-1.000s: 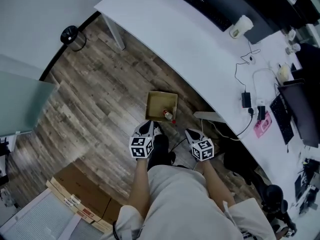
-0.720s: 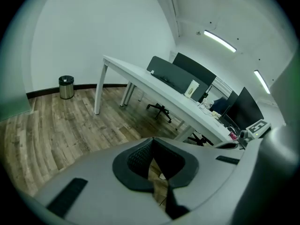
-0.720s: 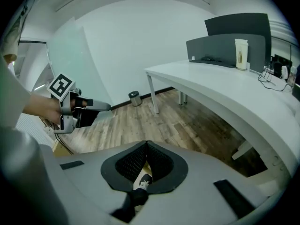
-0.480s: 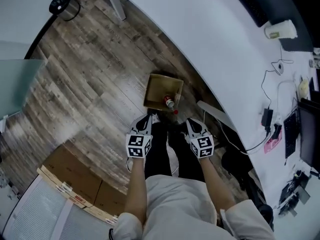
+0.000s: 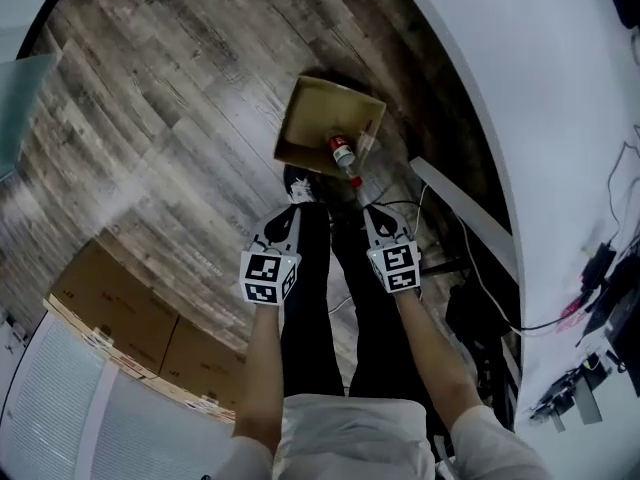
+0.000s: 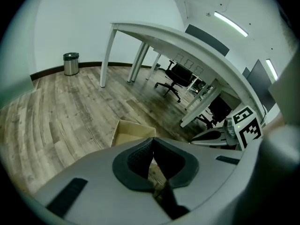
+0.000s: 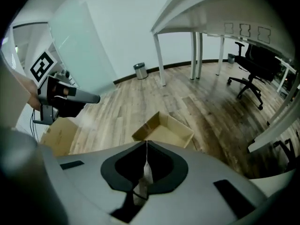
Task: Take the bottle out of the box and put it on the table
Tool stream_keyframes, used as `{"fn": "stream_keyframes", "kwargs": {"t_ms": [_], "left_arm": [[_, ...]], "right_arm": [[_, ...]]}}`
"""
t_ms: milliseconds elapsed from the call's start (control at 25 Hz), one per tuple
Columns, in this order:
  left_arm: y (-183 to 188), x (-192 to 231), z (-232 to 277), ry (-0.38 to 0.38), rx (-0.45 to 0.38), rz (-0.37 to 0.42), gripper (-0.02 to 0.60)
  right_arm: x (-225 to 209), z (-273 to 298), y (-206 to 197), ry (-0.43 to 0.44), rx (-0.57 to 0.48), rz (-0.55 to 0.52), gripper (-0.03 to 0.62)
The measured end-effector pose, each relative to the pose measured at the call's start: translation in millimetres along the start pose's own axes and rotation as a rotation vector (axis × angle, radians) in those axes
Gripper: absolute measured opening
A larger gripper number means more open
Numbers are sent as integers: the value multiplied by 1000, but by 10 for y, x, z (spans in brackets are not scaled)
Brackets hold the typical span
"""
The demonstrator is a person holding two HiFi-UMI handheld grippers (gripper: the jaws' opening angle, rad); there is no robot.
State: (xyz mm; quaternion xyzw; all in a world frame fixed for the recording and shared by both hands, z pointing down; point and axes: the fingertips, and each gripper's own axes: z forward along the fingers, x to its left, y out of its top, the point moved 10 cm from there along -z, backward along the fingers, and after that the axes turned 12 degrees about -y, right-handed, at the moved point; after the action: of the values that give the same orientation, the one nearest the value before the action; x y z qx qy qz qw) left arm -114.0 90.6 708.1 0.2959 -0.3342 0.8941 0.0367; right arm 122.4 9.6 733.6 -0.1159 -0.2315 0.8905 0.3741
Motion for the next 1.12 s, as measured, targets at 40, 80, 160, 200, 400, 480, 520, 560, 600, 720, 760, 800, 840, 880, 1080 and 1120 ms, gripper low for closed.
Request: {"fn": "stream_keyframes", "kwargs": {"t_ms": [40, 80, 160, 200, 400, 480, 520, 560, 600, 720, 760, 800, 840, 880, 1080, 1120], "left_arm": [[-114, 9, 111, -6, 6, 3, 14], [-216, 18, 224, -13, 9, 9, 14], [-384, 44, 447, -30, 9, 30, 14], [-459, 60, 553, -38, 8, 42, 14], [-852, 150, 1087, -76, 1, 76, 14], [-980, 174, 1243, -93, -7, 86, 14], [-1039, 182, 1303, -105, -8, 96, 14], [-1102, 194, 1358, -116, -9, 108, 14], [-1171, 212, 1408, -123, -9, 119, 14], [-1399, 284, 1523, -126, -11, 133, 14], [-1474, 318, 1551, -127, -11, 130, 14], [-1545, 359, 1578, -129, -11, 129, 14], [-1609, 408, 1604, -131, -10, 134, 14], [-1669, 463, 1627, -129, -10, 144, 14], [-1915, 702, 1682, -90, -34, 142, 14], [-1950, 723, 1683, -84, -40, 137, 14]], "right_arm": [[-26, 89, -105, -1, 7, -9, 40], [-58, 179, -209, -6, 13, -15, 40], [-124, 372, -411, -18, 25, -25, 41], [-148, 474, -505, -21, 32, -32, 41], [-164, 980, -904, -17, 55, -99, 44], [-147, 1169, -1063, -12, 63, -120, 78], [-135, 1258, -1140, -11, 65, -125, 98], [-128, 1344, -1209, -12, 64, -129, 106], [-127, 1426, -1269, -14, 61, -132, 120], [-126, 1650, -1442, -19, 64, -153, 190], [-123, 1720, -1501, -19, 70, -165, 212], [-121, 1788, -1553, -20, 74, -180, 243], [-120, 1854, -1597, -23, 72, -196, 253], [-117, 1915, -1632, -26, 62, -210, 258], [-57, 2138, -1736, -32, 44, -297, 264], [-47, 2166, -1748, -36, 52, -304, 264]]}}
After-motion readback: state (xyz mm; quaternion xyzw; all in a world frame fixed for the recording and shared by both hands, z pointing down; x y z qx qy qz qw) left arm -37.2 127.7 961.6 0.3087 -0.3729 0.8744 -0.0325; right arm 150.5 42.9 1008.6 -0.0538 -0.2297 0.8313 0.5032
